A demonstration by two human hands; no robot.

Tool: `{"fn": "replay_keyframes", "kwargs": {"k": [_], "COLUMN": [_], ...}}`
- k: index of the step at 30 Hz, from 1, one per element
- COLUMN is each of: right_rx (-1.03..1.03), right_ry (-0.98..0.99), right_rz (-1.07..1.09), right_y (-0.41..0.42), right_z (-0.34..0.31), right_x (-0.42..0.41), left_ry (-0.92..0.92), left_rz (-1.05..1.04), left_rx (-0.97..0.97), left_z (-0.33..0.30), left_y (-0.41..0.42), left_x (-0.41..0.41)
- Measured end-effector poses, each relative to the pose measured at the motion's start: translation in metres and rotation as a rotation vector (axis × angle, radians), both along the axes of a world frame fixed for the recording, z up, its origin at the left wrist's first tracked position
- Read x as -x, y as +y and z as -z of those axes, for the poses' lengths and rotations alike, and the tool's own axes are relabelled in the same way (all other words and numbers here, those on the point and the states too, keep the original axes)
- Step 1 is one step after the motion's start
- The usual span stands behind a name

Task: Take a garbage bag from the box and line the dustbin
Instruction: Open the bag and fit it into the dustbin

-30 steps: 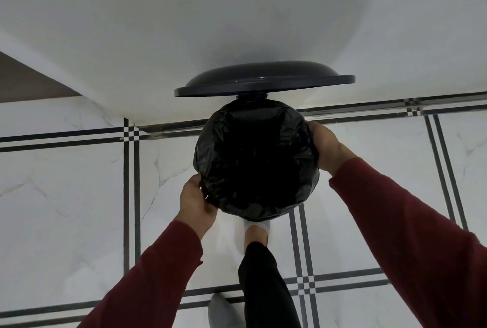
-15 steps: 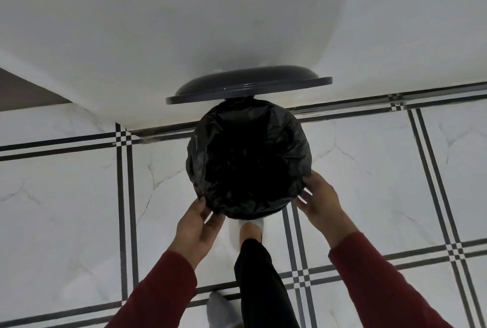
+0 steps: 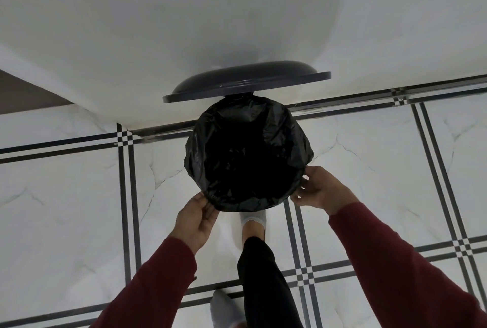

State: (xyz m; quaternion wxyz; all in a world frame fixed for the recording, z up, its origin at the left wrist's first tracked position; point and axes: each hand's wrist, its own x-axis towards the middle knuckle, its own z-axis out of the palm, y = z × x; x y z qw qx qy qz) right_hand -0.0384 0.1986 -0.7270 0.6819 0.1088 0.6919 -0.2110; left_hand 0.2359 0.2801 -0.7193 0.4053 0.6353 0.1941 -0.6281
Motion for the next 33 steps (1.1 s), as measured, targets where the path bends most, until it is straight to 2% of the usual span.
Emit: {"fn": "replay_keyframes", "kwargs": {"k": [3,5,9,12,17,20,23,29,33], "right_rx": [-0.037,0.016,0.12,0.174,0.182,0.24,0.271,0.248,0.172], "right_ry": [0.037,0.036,0.041,0.065,0.171,0.24,0.277,0.122,0.253], "right_rz": [0.006,0.069,0.097,0.049,0.11,0.037,0.023,0.123,0.144], "right_y": [-0.001,0.0,-0.003,-0.004,-0.003,-0.005,-0.011,-0.026,-0.033], "right_z": [-0.001,-0.001,-0.017,-0.017,-0.01,-0.01,-0.013,-0.024,-0.002], "right_x": [0.003,0.002,0.0,-0.005,-0.018,-0.014,-0.016,-0.026,-0.031], "left_ry": [0.065,0.078,-0.106,-0.188,-0.185,-0.207,-0.237,-0.161,-0.142], "left_rz": [-0.098,-0.064,0.191,0.205,0.184,0.224,0.165,0.016,-0.048], "left_rx": [-0.004,-0.009,0.018,-0.031,-0.05,-0.026,-0.036,0.028,0.002], "left_z": [-0.007,-0.012,-0.017,-0.016,0.0,0.006,0.002,-0.019,-0.014], "left_y": [-0.003,-0.006,-0.019,-0.029,-0.036,-0.038,-0.039,-0.055,-0.064], "left_x": [-0.002,-0.002,-0.002,-0.005,-0.017,-0.024,-0.02,0.004,0.006]}}
